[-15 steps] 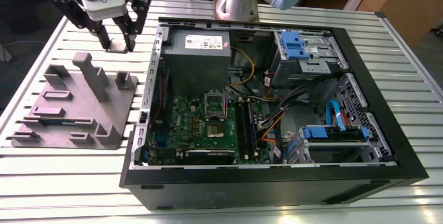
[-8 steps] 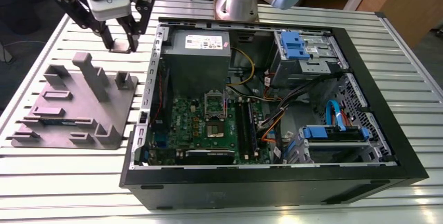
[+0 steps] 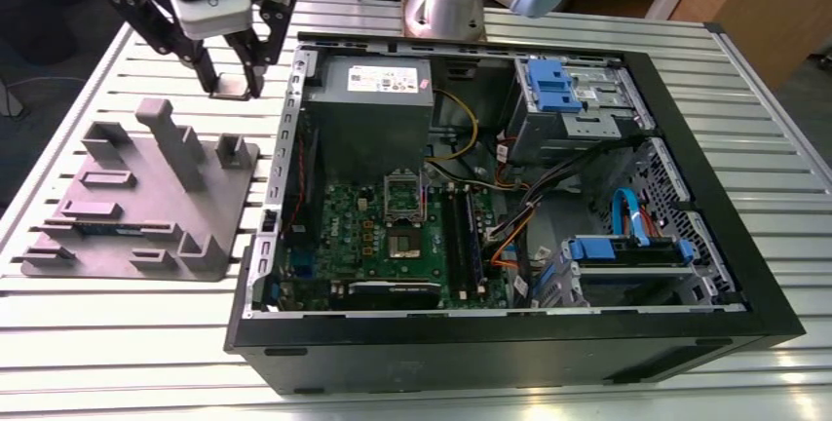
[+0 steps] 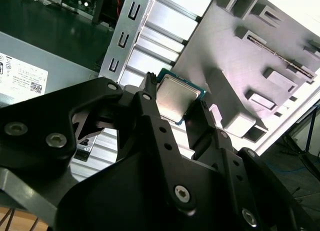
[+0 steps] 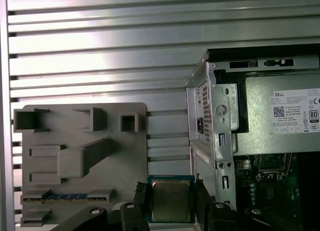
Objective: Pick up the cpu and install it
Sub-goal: 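Pick up the cpu and move it towards the insertion slot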
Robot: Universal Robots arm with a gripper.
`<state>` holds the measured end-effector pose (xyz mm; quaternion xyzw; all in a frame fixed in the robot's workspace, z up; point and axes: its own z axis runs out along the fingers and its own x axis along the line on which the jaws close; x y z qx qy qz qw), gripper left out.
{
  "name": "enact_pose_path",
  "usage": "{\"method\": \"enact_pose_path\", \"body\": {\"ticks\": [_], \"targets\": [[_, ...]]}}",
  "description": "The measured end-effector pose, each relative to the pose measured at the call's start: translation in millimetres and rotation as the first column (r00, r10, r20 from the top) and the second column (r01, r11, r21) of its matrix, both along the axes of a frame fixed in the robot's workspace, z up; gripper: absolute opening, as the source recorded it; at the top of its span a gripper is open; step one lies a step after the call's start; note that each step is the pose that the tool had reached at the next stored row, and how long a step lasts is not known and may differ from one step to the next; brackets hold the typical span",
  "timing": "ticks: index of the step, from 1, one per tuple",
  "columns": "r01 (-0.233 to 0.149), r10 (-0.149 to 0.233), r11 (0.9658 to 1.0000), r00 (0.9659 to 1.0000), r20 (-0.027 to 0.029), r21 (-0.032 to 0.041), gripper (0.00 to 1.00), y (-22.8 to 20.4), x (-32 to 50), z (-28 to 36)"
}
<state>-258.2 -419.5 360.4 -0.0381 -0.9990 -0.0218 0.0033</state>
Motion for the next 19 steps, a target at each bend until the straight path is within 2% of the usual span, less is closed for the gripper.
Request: {"method": "enact_pose_path", "body": {"ticks": [19], "targets": [[0.0,0.0,1.0,1.0,-0.0001,-0.0001,0.47,0.0,6.7,0.0]]}}
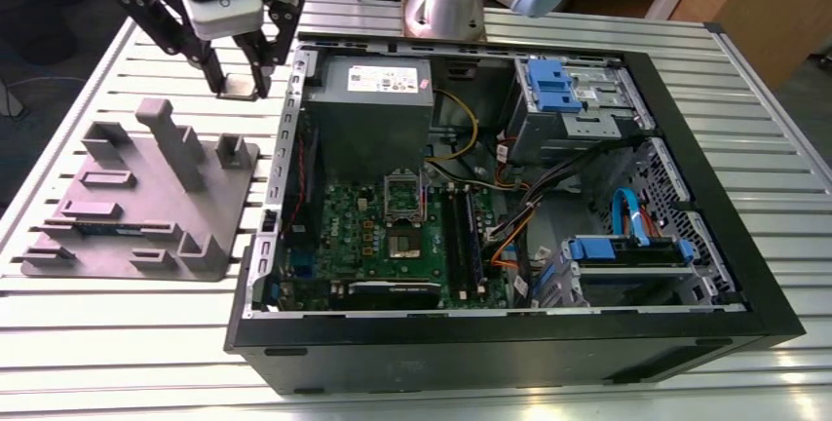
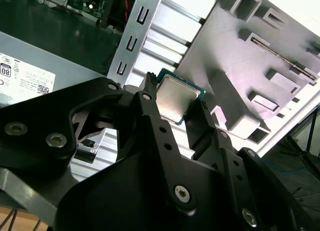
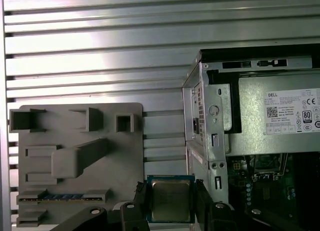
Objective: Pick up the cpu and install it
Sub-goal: 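Pick up the cpu and move it towards the insertion slot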
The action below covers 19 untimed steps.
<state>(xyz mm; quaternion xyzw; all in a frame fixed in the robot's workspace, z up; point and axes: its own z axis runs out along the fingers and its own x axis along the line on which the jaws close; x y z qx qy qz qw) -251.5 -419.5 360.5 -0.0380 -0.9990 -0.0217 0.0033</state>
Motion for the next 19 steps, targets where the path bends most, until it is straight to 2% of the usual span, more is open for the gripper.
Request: {"method": "enact_pose_path", "body": {"ticks": [6,8,19], "targets": [[0.0,0.0,1.0,1.0,0.0,0.0,0.47,0.0,1.4,0.0],[0.0,0.0,1.0,1.0,0.0,0.0,0.47,0.0,5.8,0.0],[0.0,0.0,1.0,1.0,0.0,0.0,0.47,0.0,10.3,0.0]]}}
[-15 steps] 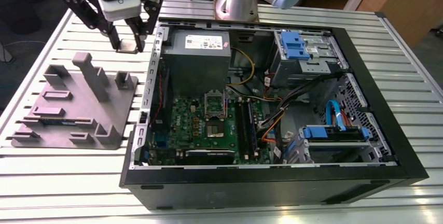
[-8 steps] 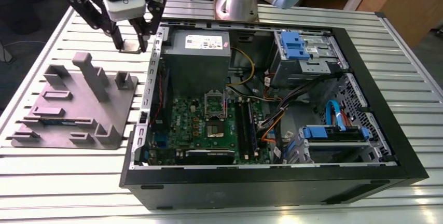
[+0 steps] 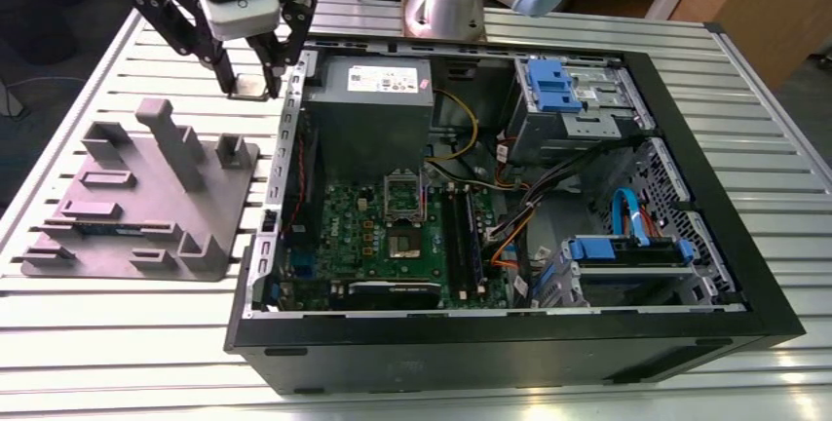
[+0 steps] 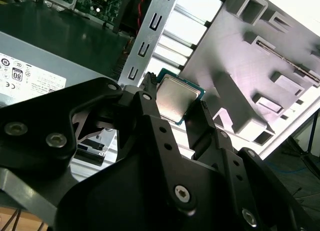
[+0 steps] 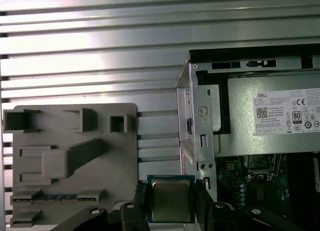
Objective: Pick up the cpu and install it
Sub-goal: 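Pick up the cpu and move it towards the insertion slot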
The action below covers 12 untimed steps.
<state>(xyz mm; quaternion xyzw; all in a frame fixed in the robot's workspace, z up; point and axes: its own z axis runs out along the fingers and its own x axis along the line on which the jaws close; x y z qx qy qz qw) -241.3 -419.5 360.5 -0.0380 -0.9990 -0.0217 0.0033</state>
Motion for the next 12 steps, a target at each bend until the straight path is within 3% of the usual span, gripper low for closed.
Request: {"method": "enact_pose_path", "body": {"ticks": [12], "targets": [[0.0,0.0,1.0,1.0,0.0,0.0,0.47,0.0,4.1,0.0]]}}
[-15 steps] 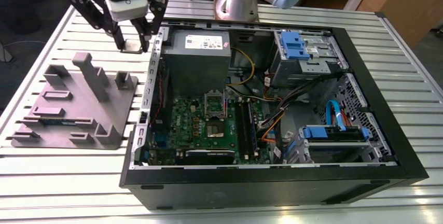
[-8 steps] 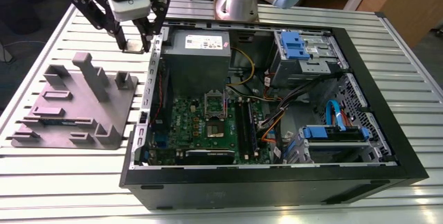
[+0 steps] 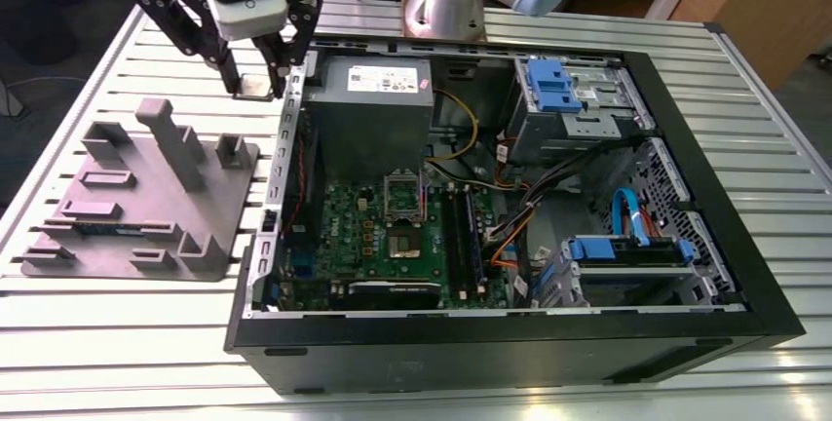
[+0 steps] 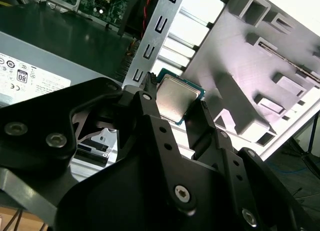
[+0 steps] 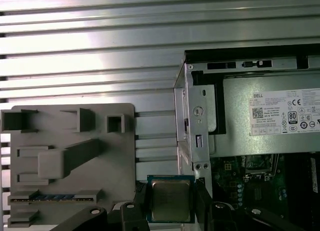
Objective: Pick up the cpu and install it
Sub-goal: 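Pick up the cpu and move it towards the insertion slot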
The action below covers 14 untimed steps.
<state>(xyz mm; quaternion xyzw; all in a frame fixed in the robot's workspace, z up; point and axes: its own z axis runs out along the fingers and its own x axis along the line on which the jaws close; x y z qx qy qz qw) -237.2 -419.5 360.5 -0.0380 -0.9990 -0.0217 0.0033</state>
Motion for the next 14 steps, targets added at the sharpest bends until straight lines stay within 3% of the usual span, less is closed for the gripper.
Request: {"method": "enact_pose_path", "body": {"ticks": [14], "targets": [[0.0,0.0,1.0,1.0,0.0,-0.0001,0.47,0.0,3.6,0.0]]}}
